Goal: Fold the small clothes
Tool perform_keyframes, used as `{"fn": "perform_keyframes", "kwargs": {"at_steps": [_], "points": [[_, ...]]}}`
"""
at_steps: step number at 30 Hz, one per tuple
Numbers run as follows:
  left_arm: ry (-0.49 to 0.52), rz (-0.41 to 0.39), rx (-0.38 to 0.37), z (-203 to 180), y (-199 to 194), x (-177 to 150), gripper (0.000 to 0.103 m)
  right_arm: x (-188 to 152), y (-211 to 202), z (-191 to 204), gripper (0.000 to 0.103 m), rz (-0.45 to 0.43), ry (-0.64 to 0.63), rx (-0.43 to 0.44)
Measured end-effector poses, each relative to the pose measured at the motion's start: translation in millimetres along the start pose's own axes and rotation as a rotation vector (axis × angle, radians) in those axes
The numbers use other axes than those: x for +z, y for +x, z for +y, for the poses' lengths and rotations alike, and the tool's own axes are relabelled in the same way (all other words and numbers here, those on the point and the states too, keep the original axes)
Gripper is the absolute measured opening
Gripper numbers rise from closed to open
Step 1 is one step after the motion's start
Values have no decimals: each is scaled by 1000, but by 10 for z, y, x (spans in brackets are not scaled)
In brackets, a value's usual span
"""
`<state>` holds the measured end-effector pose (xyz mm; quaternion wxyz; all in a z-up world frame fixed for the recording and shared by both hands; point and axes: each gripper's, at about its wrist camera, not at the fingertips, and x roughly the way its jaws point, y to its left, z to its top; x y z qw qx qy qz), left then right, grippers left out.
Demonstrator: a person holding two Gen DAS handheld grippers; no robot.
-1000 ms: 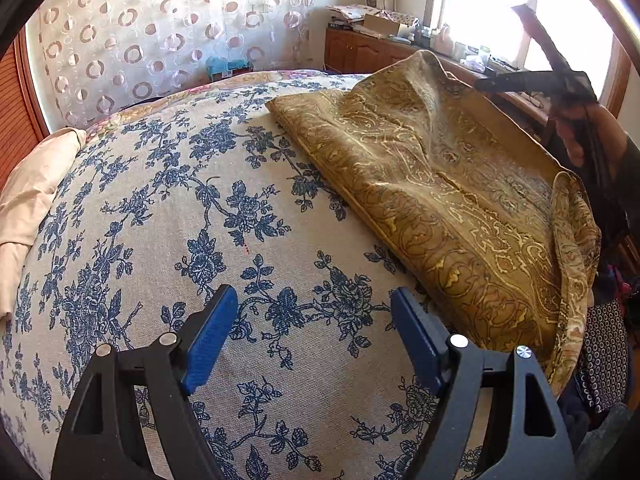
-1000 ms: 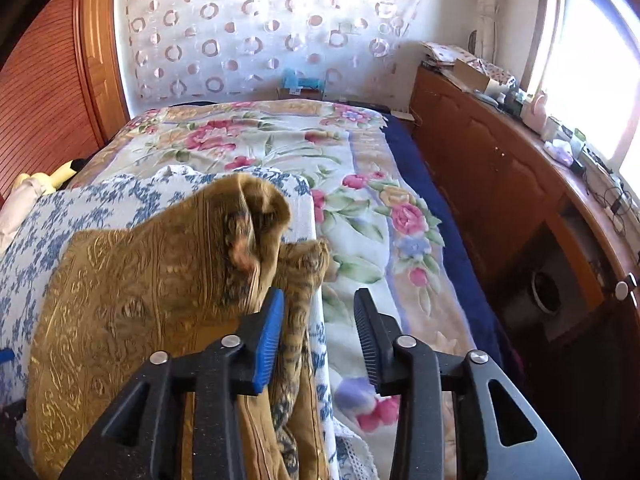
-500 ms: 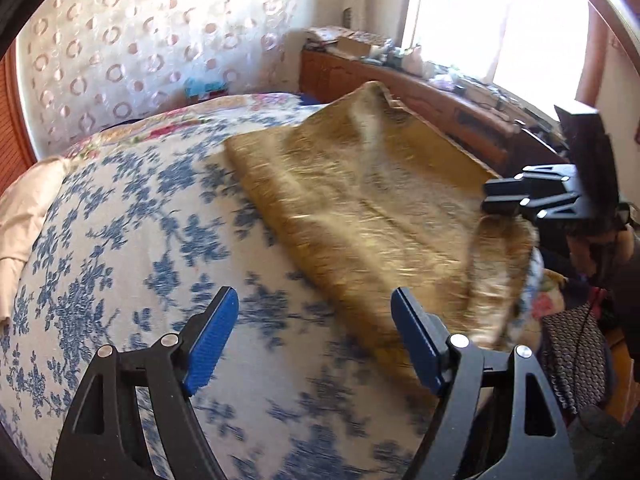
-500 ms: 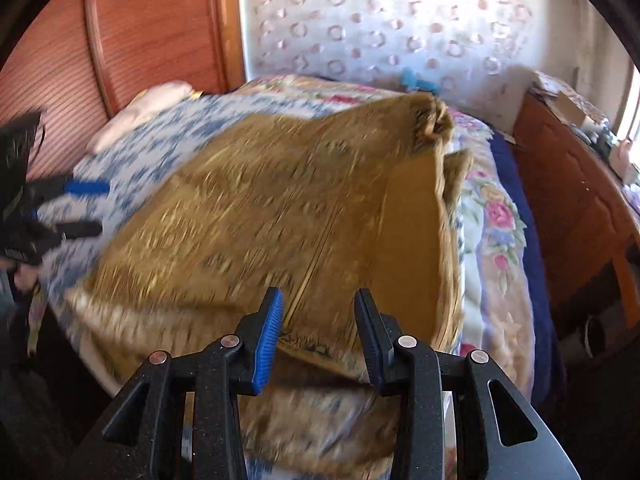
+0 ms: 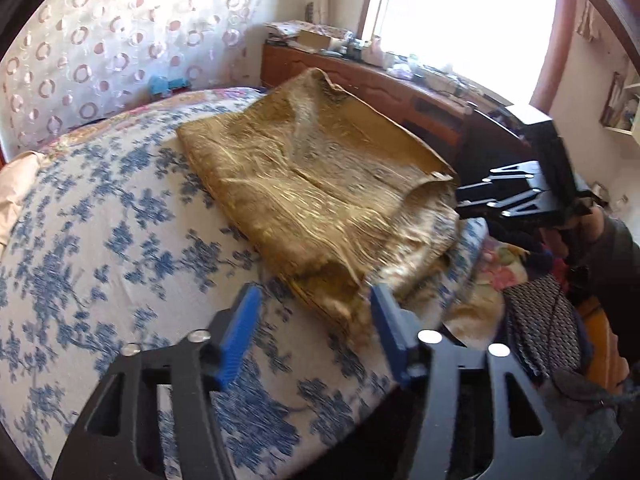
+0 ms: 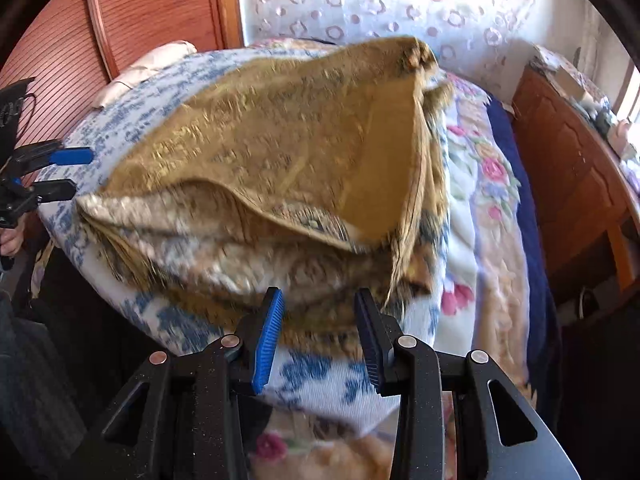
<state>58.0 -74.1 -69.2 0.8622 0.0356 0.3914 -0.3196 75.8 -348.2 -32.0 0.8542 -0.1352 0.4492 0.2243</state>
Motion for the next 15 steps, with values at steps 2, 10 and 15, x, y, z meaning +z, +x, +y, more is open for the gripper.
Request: {"fn": "perform_keyframes", "kwargs": {"at_steps": [2,10,15], "points": [[-11,20,-39,-14,55,-22,44,-36,6,-32,38,-2,24,-2],[0,84,-86,-165,289,-46,32,-39,-68,-38,38,-72,61,0],[30,69,-34,-254,261,-41,7,80,-216,76,38,-180,59,21]]}}
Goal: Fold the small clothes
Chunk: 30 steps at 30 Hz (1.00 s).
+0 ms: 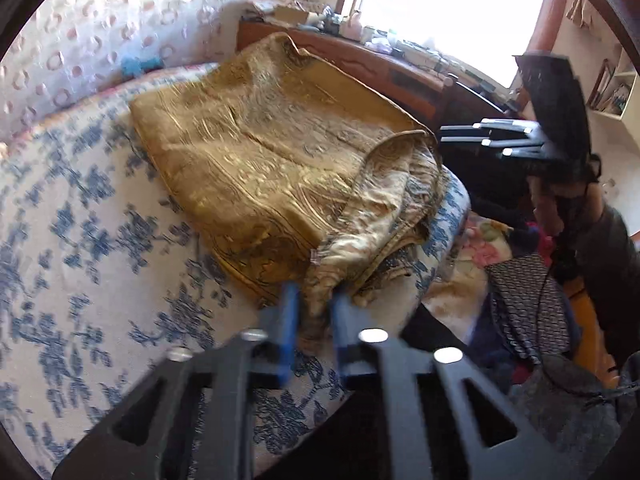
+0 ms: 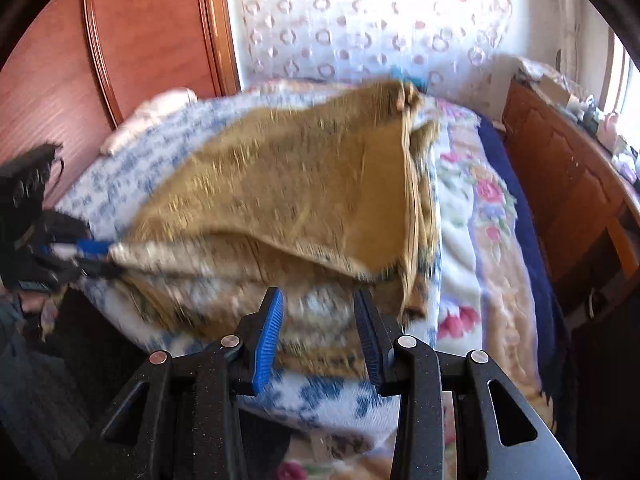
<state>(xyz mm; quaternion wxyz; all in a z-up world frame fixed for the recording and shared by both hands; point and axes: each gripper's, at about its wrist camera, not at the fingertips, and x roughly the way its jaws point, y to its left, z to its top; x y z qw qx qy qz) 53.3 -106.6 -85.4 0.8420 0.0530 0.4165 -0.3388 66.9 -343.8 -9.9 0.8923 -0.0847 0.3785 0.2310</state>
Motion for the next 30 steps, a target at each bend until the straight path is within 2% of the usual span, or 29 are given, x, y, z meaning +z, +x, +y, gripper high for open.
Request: {"fn": "perform_keyframes", "kwargs": {"at_steps": [4,6,12,16,17,18,19,21,25,28,29,30], "points": [[12,-109,14,-133,-332,58,6,137,-60,66,38,-52,-11,-5],[35,-134,26,-219,-471,93,6,202,-36,77,38,-66,-12,-5],[18,-115,36,-265,-548,78,6,233,238,45,38,7,-44,4],[-18,-115,18,-151,-581,27,6,77,345,34,38,81,-67,34],[-30,-115,10,-126,-585,22,6,35,344,22,34,91,-71,38],[-39,-117,-4,-110,-595,18,7,-28,333,7,25,100,-78,38],[-45,-120,-15,-112,-607,7,7,-85,316,-5,8,108,-86,27],[-40,-132,-23,-131,-647,13,7,-186,234,-65,6,99,-94,-23],[-35,-144,-4,-117,-645,41,21,-307,73,-225,5,81,-68,-75],[-49,-119,19,-42,-540,63,29,-358,36,-230,6,91,-64,-64],[-47,-111,23,-18,-495,67,32,-364,40,-215,14,100,-68,-72],[-50,-104,27,9,-454,64,42,-375,40,-201,17,105,-70,-74]]}}
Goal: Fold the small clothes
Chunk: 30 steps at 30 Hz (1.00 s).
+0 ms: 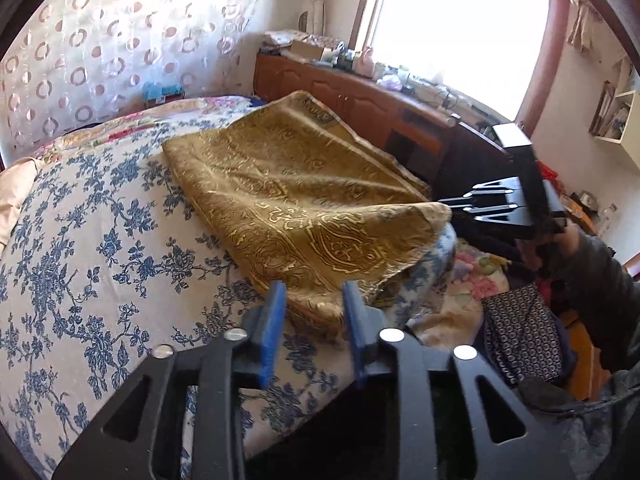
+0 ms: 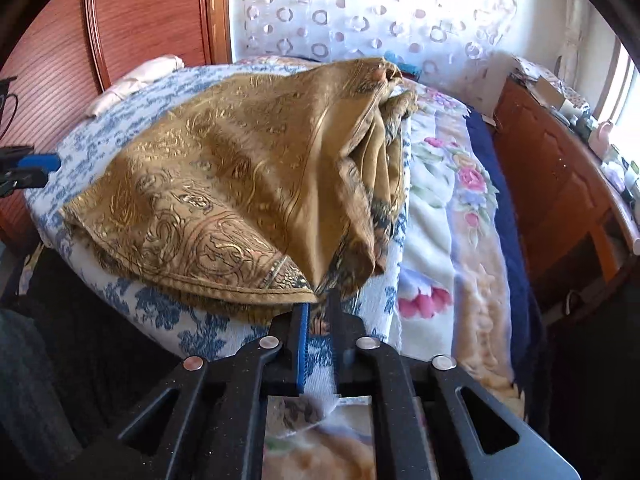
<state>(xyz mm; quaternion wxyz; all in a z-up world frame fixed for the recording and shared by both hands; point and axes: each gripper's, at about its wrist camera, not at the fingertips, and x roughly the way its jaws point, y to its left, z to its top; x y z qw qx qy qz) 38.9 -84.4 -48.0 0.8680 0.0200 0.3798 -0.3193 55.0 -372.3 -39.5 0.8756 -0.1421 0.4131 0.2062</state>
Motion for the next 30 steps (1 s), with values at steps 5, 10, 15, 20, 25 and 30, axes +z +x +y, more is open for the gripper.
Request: {"fn": "perform_keyframes", "kwargs": {"at_steps": [5,10,15,20,25,30], "points": [[-31,43,41,154,225,-14,47,37,-174,-88,33,-69,48,42],[-52,81,41,195,409,-37,47,-7,-407,-150,52,-180,129,25],[-59,118,28,161,543,-98,47,78,-139,-211,55,-168,245,-18],[-60,121,26,155,560,-137,47,84,224,-138,55,-69,298,-30],[-61,112,28,145,550,-162,47,-10,175,-85,55,-53,301,-22],[-53,107,35,140,553,-185,47,37,229,-36,55,-40,292,-30]]}}
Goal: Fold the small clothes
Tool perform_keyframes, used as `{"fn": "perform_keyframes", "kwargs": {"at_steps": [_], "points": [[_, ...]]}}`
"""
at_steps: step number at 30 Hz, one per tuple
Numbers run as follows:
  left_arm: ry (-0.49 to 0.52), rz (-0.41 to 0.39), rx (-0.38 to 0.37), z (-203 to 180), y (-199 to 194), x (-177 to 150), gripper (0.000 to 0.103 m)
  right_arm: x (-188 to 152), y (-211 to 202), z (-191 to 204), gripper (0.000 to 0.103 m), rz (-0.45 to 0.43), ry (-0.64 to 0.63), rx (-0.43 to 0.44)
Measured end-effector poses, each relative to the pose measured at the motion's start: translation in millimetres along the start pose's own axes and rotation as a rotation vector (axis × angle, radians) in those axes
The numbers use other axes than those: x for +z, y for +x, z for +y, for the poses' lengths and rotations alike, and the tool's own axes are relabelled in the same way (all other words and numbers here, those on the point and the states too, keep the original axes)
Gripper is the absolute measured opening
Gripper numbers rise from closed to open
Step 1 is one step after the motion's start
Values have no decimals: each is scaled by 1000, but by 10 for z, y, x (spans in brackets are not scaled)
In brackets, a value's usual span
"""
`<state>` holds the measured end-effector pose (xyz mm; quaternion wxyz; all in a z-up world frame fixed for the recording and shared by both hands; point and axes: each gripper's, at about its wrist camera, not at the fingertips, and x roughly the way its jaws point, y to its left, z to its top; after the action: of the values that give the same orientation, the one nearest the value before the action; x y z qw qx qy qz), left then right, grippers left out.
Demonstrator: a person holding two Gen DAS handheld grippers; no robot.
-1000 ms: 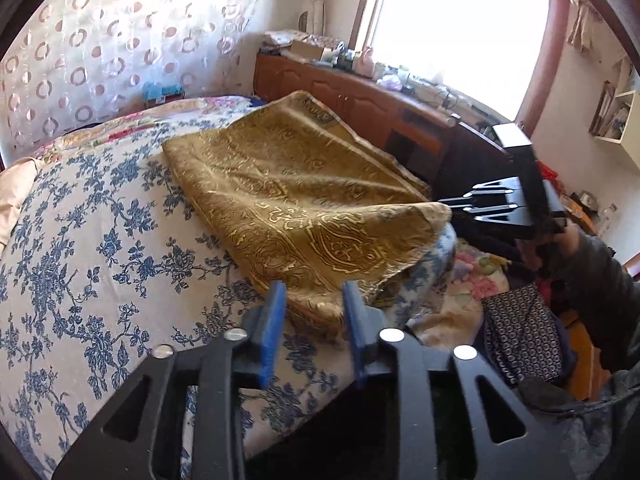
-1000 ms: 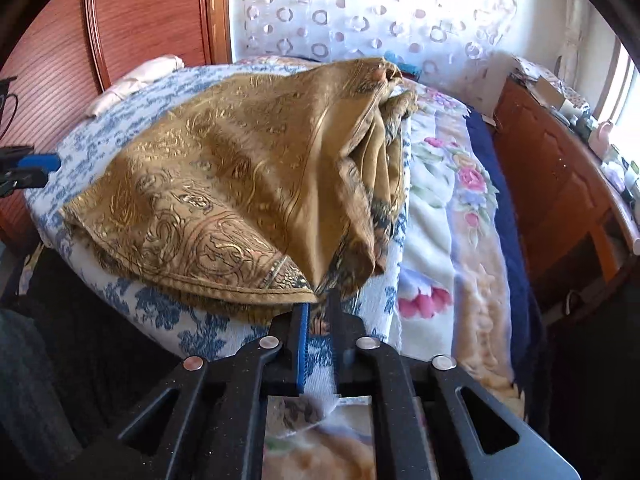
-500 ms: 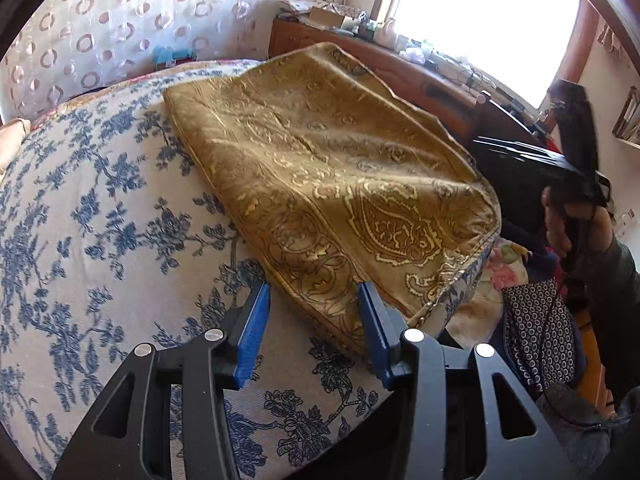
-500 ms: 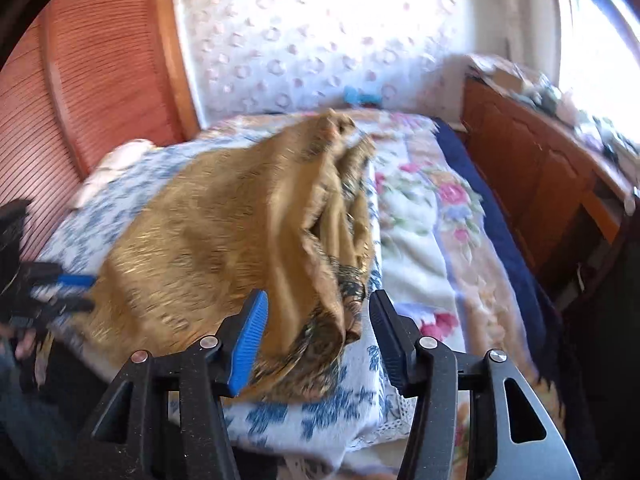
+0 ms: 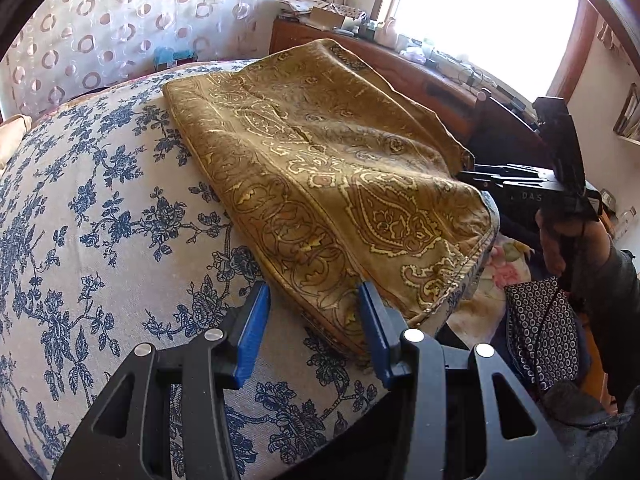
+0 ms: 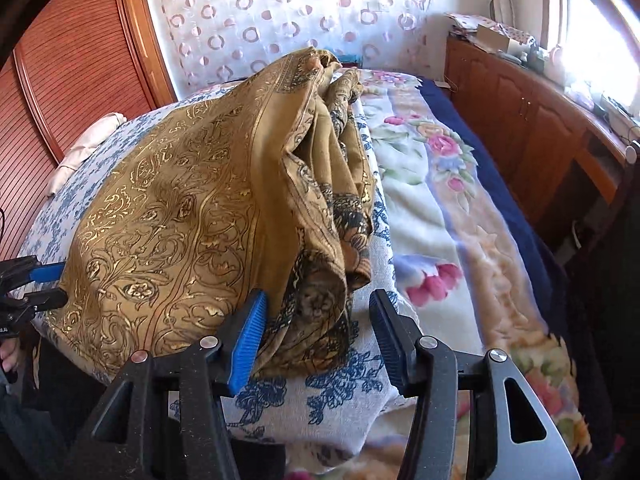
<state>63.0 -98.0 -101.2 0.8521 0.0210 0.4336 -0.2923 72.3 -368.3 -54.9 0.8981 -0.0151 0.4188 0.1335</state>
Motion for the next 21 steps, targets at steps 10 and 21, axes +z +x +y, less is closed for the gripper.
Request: {"fn": "perform_keyframes", "kwargs": {"at_steps": [10,21], "points": [[18,7,22,-70,52,25,37,10,-102,87,12,9,-37,66],[78,-14,39,-175,-18,55,5,22,-331,-17,7,-81,-11,137]]}}
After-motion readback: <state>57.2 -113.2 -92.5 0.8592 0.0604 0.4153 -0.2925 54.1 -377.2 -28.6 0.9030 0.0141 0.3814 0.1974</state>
